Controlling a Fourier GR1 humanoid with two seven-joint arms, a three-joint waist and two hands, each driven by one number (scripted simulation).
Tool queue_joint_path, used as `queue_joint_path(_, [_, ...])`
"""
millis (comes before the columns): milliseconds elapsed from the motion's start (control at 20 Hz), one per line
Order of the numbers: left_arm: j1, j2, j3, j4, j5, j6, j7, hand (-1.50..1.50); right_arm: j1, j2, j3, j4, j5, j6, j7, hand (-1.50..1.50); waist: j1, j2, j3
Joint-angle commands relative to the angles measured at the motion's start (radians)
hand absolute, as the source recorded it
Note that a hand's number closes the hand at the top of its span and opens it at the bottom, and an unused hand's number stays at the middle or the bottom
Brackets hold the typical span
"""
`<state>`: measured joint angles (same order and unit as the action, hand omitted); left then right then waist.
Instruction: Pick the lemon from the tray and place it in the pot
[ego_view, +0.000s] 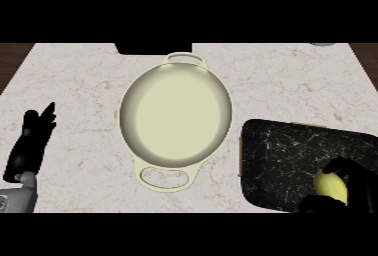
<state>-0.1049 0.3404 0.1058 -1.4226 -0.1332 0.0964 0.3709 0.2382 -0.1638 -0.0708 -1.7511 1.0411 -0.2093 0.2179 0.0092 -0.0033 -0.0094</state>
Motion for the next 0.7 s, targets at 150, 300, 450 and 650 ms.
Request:
queue_joint_path(150, [-0.038,-0.025,-0.034,0.005,-0.028,0.012,0.020,0.00,-0.170,-0.262,0.075,0.099,-0.049,0.424,-0.133,1.50,0.023,0.011,0.009])
queue_joint_path(300, [0.044,-0.020,-0.015,-0.065,-0.018,0.006,0.025,0.00,-0.250,-0.300,0.060,0.038,-0.030,0.500,-0.100,1.50,0.003,0.002,0.009])
queue_joint_path(450, [0.063,-0.021,-0.019,-0.089,-0.032,0.000,0.044,0.00,-0.329,-0.257,0.061,0.001,-0.005,0.469,-0.056,1.50,-0.001,0.002,0.009])
queue_joint_path(650, [0.068,-0.019,-0.002,-0.081,-0.016,-0.007,0.016,0.00,-0.326,-0.235,-0.044,-0.148,-0.161,0.434,-0.117,1.50,-0.008,-0.002,0.009])
